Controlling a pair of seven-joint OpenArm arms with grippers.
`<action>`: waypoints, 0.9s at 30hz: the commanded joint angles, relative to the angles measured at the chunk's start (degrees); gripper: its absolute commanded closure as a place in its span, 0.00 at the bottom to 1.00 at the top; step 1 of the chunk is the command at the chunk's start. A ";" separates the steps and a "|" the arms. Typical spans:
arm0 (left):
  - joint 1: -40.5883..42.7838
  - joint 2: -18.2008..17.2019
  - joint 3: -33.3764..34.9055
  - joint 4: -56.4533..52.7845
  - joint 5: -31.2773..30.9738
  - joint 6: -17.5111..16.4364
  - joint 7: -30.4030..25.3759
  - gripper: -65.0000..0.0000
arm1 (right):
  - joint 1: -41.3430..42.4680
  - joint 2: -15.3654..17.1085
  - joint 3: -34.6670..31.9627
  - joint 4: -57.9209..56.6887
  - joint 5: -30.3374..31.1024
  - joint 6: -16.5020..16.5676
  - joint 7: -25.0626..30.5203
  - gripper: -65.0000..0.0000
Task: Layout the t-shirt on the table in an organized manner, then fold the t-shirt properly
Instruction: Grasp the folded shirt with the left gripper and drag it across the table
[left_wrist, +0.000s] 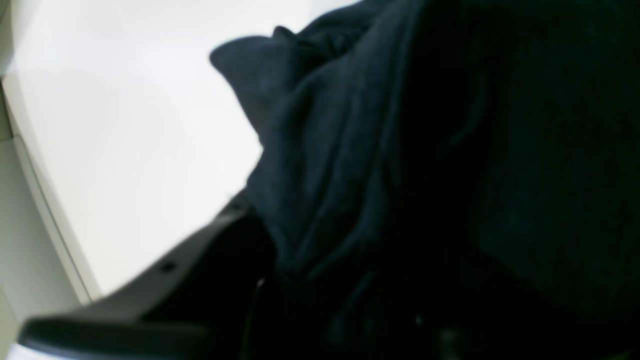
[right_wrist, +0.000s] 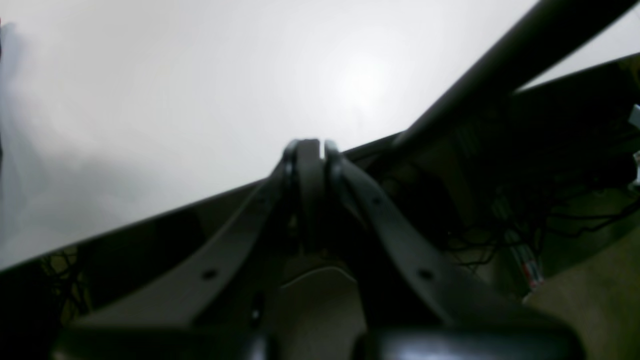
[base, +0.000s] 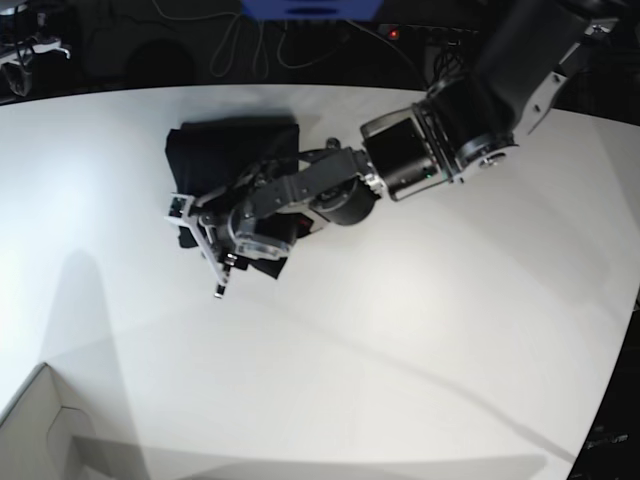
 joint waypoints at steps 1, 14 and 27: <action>-1.24 0.45 -0.38 0.75 0.34 0.38 0.19 0.68 | -0.65 0.64 0.42 0.95 0.67 -0.06 1.41 1.00; -1.50 0.45 -13.83 3.56 0.43 0.03 0.02 0.28 | -0.73 0.64 0.42 0.95 0.67 0.82 1.41 1.00; -1.50 0.45 -16.90 5.49 0.34 0.03 -0.07 0.28 | -0.73 0.64 0.59 0.95 0.58 5.52 1.41 1.00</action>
